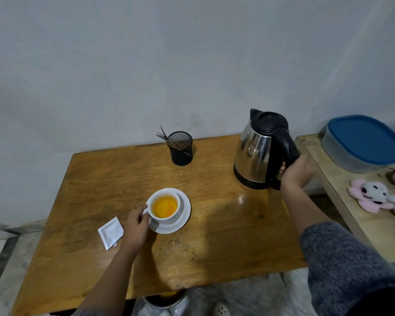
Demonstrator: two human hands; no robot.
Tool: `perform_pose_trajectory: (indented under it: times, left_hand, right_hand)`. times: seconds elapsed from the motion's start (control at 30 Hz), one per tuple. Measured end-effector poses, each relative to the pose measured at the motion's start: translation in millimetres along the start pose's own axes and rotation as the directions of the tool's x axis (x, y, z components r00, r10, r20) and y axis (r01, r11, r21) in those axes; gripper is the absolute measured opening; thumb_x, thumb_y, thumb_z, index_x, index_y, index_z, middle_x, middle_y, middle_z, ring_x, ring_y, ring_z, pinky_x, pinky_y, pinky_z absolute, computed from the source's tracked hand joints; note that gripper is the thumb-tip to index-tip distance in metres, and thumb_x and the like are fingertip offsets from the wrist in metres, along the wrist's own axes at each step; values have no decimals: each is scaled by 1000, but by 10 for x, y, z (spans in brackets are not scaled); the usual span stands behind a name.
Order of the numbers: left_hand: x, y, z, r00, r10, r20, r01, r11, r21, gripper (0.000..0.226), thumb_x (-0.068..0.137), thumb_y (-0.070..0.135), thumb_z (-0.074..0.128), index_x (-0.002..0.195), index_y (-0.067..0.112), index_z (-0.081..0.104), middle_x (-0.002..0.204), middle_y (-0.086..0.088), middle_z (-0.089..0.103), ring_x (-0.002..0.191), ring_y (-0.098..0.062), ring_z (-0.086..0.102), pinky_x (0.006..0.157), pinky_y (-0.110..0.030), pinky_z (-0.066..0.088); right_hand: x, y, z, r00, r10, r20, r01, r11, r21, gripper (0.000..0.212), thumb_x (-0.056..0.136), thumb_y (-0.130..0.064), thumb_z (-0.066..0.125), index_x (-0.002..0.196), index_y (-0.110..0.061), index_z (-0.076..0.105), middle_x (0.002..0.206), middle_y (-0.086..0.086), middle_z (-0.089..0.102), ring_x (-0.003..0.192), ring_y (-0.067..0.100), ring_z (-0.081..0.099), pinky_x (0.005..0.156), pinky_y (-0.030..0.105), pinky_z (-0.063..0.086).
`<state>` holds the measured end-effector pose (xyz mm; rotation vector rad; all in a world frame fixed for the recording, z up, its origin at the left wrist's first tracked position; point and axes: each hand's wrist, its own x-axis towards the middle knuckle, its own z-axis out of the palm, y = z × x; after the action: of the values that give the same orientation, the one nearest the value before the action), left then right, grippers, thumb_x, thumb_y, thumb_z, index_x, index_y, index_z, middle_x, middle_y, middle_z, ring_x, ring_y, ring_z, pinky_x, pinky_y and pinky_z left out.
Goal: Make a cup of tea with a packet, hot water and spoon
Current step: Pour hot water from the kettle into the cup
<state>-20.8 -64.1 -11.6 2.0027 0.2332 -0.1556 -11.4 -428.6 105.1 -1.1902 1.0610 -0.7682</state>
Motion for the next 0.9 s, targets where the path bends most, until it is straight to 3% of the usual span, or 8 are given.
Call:
perform_pose_trajectory:
  times: [0.2, 0.3, 0.37, 0.43, 0.53, 0.63, 0.77, 0.9]
  left_hand:
    - [14, -42, -1, 1000, 2, -8, -2, 1000, 16, 21, 94, 19, 47, 109, 19, 61, 113, -10, 62, 103, -25, 56, 87, -41, 46]
    - [6, -45, 10, 1000, 3, -11, -2, 1000, 5, 21, 94, 18, 47, 110, 17, 60, 114, -10, 61, 103, -24, 55, 86, -38, 44]
    - [8, -44, 3, 1000, 9, -1, -9, 1000, 15, 22, 94, 19, 47, 112, 16, 60, 115, -10, 60, 103, -24, 54, 87, -38, 44]
    - [25, -50, -12, 1000, 25, 11, -26, 999, 30, 20, 94, 19, 47, 110, 19, 60, 114, -9, 60, 103, -23, 54, 88, -38, 44]
    - [37, -43, -25, 998, 55, 31, -56, 998, 39, 17, 93, 18, 48, 104, 23, 59, 111, -7, 61, 102, -23, 55, 86, -38, 44]
    - [31, -47, -27, 996, 71, 51, -74, 996, 50, 16, 93, 18, 48, 104, 24, 59, 110, -6, 61, 102, -23, 55, 85, -36, 43]
    - [27, -38, -35, 995, 62, 81, -66, 996, 53, 18, 93, 20, 49, 107, 25, 59, 114, -3, 61, 102, -19, 54, 87, -34, 42]
    - [19, -19, -79, 988, 92, 123, -100, 993, 61, 19, 93, 19, 47, 105, 26, 60, 111, 1, 60, 102, -14, 53, 87, -30, 39]
  right_hand:
    - [9, 43, -24, 999, -49, -3, 49, 998, -40, 38, 97, -21, 34, 61, -21, 45, 61, -2, 50, 55, 9, 47, 60, 26, 39]
    - [39, 138, -41, 983, -178, 36, 181, 976, -123, 36, 99, -29, 31, 71, -17, 51, 73, 1, 52, 70, 12, 51, 71, 27, 41]
    - [47, 164, -57, 939, -329, 98, 343, 918, -201, 31, 99, -27, 31, 90, -10, 56, 85, 6, 52, 81, 17, 50, 73, 28, 40]
    - [41, 120, -60, 877, -466, 115, 480, 846, -233, 27, 98, -20, 37, 102, -2, 57, 94, 6, 51, 86, 17, 48, 71, 18, 39]
    - [1, -5, -35, 780, -611, 137, 625, 744, -236, 21, 93, -9, 45, 107, 2, 56, 106, 15, 53, 90, 11, 46, 72, -1, 37]
    - [-83, -130, 59, 670, -712, 210, 742, 637, -209, 19, 89, -6, 48, 105, 0, 55, 110, 20, 54, 93, 12, 48, 78, 2, 39]
    - [-354, -189, 404, 603, -680, 417, 780, 612, -129, 16, 89, -3, 50, 102, -4, 58, 104, 2, 51, 92, 9, 51, 78, 11, 44]
    - [-636, 16, 975, 519, -509, 687, 769, 628, -116, 15, 84, 6, 51, 91, 0, 63, 91, 7, 56, 82, 12, 51, 70, 4, 38]
